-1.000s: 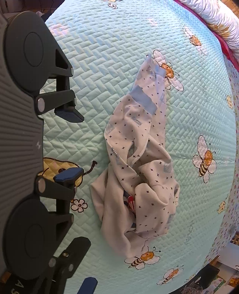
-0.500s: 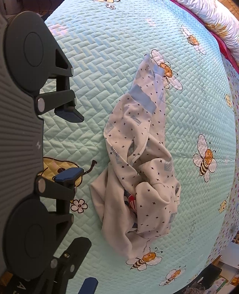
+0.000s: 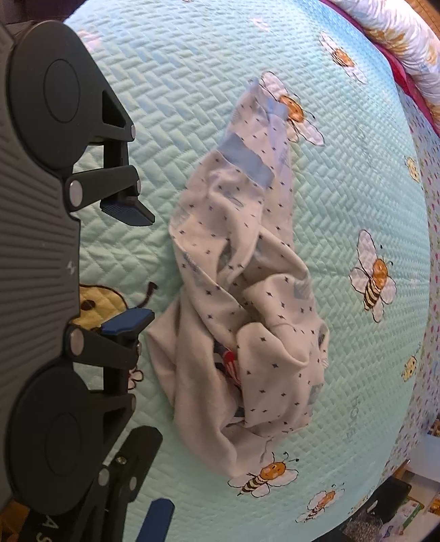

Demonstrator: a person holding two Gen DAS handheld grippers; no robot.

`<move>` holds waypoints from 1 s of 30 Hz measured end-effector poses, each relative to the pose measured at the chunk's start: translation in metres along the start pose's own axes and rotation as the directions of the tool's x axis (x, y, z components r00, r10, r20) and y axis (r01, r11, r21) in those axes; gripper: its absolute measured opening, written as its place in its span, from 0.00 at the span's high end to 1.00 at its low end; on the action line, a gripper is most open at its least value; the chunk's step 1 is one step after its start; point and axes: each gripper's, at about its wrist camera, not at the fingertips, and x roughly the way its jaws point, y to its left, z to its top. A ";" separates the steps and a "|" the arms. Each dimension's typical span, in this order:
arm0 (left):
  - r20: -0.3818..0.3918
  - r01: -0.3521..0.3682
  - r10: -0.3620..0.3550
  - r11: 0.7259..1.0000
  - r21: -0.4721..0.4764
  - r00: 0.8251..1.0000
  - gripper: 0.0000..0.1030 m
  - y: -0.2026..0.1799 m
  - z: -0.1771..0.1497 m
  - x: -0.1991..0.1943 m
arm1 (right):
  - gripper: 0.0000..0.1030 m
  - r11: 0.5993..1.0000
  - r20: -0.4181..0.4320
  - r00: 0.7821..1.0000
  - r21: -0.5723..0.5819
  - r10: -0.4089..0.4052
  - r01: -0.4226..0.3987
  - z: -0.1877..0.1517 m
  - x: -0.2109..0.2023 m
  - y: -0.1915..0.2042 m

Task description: Fold clothes

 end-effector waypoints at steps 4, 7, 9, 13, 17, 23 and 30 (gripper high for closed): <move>0.043 0.031 -0.032 0.999 0.005 0.999 0.45 -0.003 0.006 0.001 | 0.20 0.999 0.017 0.999 0.039 0.031 -0.032 0.003 0.008 -0.009; 0.090 0.026 -0.028 0.999 0.026 0.996 0.45 -0.005 0.012 -0.001 | 0.20 0.998 0.062 0.997 0.056 0.034 -0.037 0.007 0.006 -0.013; 0.121 0.024 -0.028 0.999 0.036 0.992 0.44 -0.005 0.015 -0.002 | 0.20 0.998 0.103 0.994 0.048 0.026 -0.031 0.010 0.004 -0.015; 0.176 0.086 -0.088 0.996 0.022 0.980 0.44 0.010 0.014 0.001 | 0.20 0.999 0.313 0.950 0.028 0.023 -0.033 0.006 -0.007 -0.025; 0.190 0.051 -0.059 0.998 0.045 0.980 0.43 0.025 0.011 0.014 | 0.19 0.997 0.393 0.916 -0.034 0.083 -0.076 -0.001 0.008 -0.033; 0.135 0.018 -0.021 1.000 0.025 0.991 0.44 0.053 0.003 0.033 | 0.19 0.964 0.355 0.916 -0.249 0.185 -0.098 0.008 0.046 0.004; 0.143 0.014 -0.017 1.000 0.022 0.990 0.43 0.061 0.005 0.031 | 0.70 0.938 0.273 0.943 -0.336 0.189 -0.090 0.039 0.087 0.027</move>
